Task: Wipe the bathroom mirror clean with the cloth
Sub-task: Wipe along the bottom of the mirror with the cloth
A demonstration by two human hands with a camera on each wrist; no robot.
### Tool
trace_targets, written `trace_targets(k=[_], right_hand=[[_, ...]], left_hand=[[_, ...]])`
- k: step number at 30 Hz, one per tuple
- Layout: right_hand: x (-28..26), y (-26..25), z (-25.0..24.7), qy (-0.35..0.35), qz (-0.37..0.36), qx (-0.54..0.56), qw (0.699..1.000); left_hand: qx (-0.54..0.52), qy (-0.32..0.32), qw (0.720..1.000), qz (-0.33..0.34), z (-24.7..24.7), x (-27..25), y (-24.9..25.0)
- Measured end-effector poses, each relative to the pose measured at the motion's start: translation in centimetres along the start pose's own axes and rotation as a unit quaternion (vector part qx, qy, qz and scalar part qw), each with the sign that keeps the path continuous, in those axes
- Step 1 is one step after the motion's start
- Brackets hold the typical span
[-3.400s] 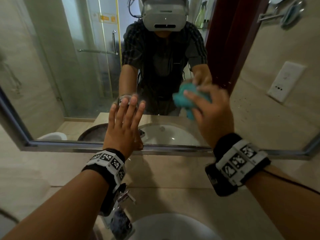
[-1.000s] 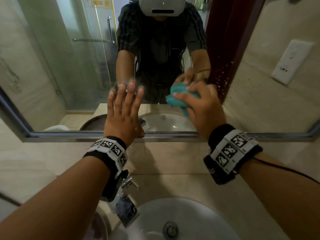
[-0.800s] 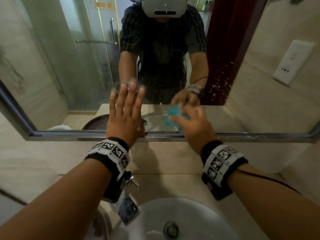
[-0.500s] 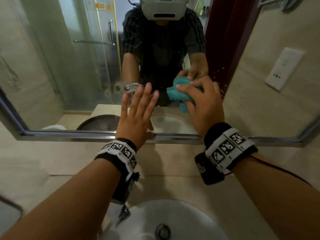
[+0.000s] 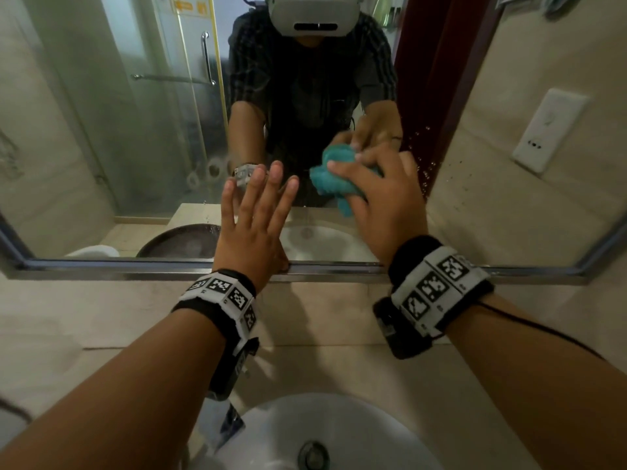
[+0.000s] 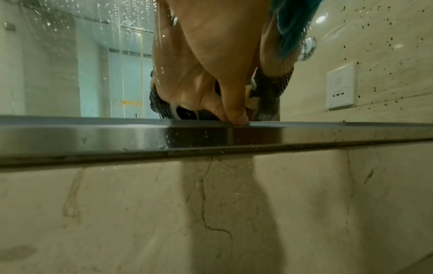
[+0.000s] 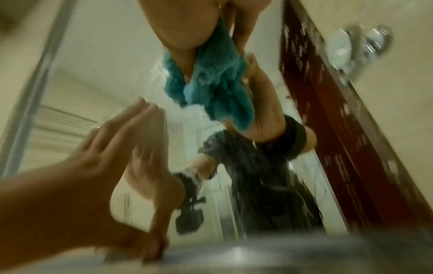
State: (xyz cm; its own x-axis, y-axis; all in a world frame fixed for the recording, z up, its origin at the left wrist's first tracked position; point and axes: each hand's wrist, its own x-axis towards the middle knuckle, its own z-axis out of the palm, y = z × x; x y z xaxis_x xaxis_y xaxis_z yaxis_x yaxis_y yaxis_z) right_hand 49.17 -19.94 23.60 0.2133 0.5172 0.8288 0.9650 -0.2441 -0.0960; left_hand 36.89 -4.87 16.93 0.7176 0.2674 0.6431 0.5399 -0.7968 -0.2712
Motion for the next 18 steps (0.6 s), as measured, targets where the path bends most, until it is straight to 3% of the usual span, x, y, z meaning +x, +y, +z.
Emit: trace_targets(k=[1,3,5,7,9,12,15,16,18], right_hand=[[0.1,-0.4,0.5,0.01,0.015,-0.006,1.0],[-2.3,-0.3,2.2,-0.07,0.025,-0.025,0.997],[-6.1,0.4,3.3,-0.185,-0.035,-0.057,0.98],[-8.0,1.9,3.0,-0.223,-0.08,-0.087,0.968],[-6.6,2.5,1.8,-0.198,-0.077,-0.075,0.974],[-2.1,1.7,-0.3,-0.039,-0.029,-0.045,0.998],[0.4,0.9,-0.8,0.077,0.016,-0.014,0.997],[-0.2,0.7,-0.2,0.075,0.02,-0.013,0.997],[-2.9,0.4,1.4,0.006,-0.014,-0.027,1.0]], left_hand=[[0.004,-0.001,1.0,-0.001,0.0,0.0,0.0],[0.003,0.003,1.0,0.0,0.1,-0.1,0.0],[-0.004,0.007,1.0,0.002,0.2,-0.1,0.0],[-0.004,0.001,1.0,0.002,0.2,-0.1,0.0],[-0.001,-0.006,1.0,-0.001,0.0,0.0,0.1],[-0.004,-0.01,1.0,-0.002,0.0,0.0,0.0],[-0.009,-0.019,1.0,-0.003,0.0,-0.1,0.0],[-0.007,-0.022,1.0,-0.004,0.0,-0.1,0.0],[0.001,-0.024,1.0,-0.007,0.0,-0.1,-0.1]])
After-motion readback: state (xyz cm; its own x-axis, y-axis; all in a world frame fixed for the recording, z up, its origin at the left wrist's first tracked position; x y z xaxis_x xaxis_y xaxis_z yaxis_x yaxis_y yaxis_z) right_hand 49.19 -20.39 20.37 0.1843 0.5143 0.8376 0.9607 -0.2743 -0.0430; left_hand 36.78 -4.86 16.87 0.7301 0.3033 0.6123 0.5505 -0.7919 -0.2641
